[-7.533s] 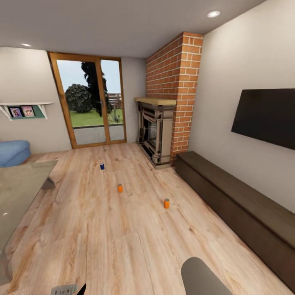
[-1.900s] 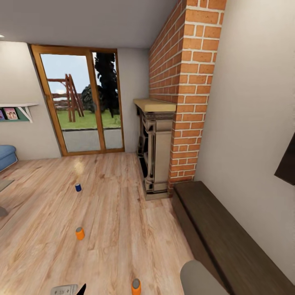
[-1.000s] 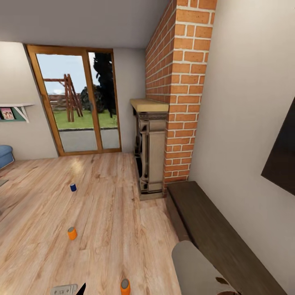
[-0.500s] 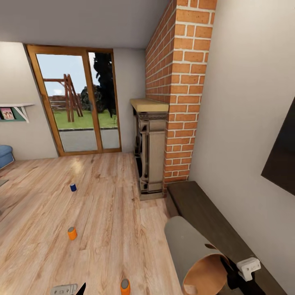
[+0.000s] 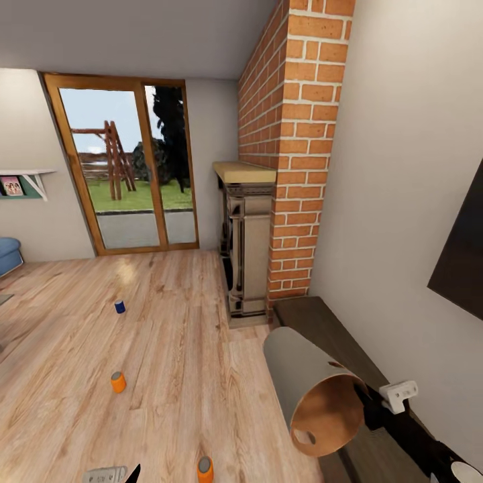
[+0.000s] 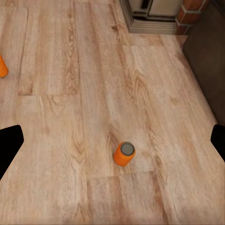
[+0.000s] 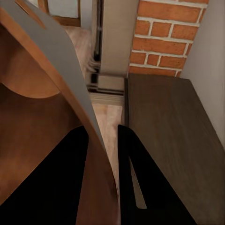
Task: Put the three can of soda from the living room inside the tash can in the kitchen.
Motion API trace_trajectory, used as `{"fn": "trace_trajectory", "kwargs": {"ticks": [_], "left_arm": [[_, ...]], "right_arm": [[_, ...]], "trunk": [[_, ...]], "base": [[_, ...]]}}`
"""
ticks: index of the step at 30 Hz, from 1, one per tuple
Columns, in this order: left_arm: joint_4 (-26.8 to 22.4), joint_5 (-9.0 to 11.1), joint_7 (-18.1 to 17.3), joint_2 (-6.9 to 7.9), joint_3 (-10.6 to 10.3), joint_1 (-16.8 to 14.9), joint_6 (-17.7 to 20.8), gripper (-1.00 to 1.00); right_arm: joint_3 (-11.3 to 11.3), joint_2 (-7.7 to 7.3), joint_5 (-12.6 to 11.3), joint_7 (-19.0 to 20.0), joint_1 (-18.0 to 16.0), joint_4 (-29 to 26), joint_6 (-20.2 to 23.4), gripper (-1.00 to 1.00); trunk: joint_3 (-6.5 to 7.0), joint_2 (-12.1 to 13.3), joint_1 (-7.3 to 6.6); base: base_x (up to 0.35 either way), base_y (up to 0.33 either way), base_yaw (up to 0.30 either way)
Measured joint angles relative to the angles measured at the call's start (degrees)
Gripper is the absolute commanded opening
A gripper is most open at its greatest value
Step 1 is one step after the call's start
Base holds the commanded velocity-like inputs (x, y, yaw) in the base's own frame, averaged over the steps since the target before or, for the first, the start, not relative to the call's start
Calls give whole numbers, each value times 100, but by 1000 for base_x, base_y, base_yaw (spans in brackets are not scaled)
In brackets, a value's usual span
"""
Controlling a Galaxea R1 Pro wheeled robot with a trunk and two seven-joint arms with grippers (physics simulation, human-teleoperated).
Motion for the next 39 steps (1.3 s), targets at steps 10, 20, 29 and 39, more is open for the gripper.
{"fn": "trace_trajectory", "kwargs": {"ticks": [10,20,29,39], "left_arm": [[190,21,0,-2,-5,-4,-32,100],[202,20,0,-7,-2,-4,-35,100],[203,14,1,-9,-3,-4,-35,100],[177,25,-7,-7,-8,-4,-35,100]], "right_arm": [[44,-9,-13,1,-286,-848,1621,-100],[50,-29,3,3,-923,-893,2442,-100],[49,-21,12,9,-1383,-889,2764,-100],[83,-3,11,90,-1687,-876,2828,-100]], "trunk": [[0,0,0],[0,0,0],[0,0,0],[0,1,0]], "base": [[0,0,0],[0,0,0],[0,0,0],[0,0,0]]}}
